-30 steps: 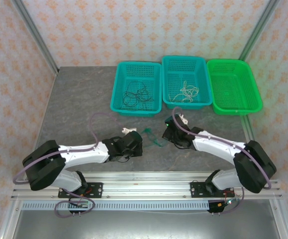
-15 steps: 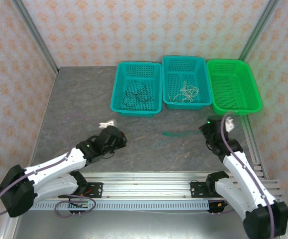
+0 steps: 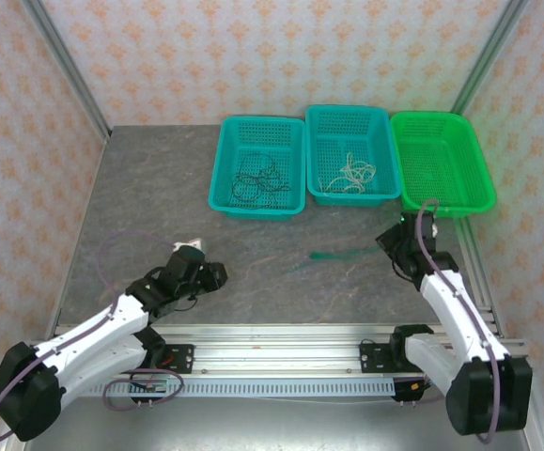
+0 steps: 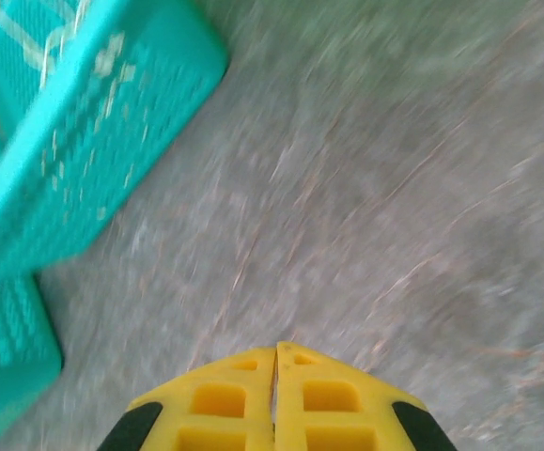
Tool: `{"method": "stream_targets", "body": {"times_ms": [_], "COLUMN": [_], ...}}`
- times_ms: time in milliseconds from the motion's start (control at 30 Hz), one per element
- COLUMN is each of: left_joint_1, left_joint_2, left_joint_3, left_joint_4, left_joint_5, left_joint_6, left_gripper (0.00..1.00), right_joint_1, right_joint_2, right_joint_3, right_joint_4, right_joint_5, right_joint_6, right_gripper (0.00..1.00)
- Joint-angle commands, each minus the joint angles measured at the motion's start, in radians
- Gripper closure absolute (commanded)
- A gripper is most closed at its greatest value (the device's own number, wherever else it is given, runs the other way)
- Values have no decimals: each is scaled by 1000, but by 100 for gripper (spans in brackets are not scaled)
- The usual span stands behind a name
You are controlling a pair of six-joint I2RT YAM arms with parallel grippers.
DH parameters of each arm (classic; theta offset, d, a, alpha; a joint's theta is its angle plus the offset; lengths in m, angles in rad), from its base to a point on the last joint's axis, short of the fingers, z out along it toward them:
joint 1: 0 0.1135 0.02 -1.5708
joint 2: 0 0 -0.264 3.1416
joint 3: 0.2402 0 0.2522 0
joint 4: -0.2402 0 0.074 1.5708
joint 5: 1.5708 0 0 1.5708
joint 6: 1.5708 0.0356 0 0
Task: Untangle the cables
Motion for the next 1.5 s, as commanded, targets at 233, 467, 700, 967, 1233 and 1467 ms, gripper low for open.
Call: {"method": "stream_targets", "body": {"times_ms": [233,467,700,967,1233,1467], "left_joint_1": [-176,-200,-215,-218,-215,-85], "left_joint_2": [306,610,788,839,802,670], "left_joint_3": [321,431,474,441,440,279], "left_joint_4": [135,409,520,652,505,503], "left_joint_5": [198,352,408,452,310,170], "left_joint_6": [399,278,168,84,119,35], "left_gripper": [27,28,62,82,100,100], "right_joint_1": [180,250,253,252,251,116], "right_joint_2": [46,44,24,31,-7,-135], "right_joint_3": [117,131,134,126,140,114], "right_joint_4": [64,118,162,161,34,-127], "right_joint_5": [-233,-247,-245,-223,48,345], "right_joint_6": [-143,-129,-81,-65,-71,-17], "right_gripper": [100,100,100,100,100,100]}}
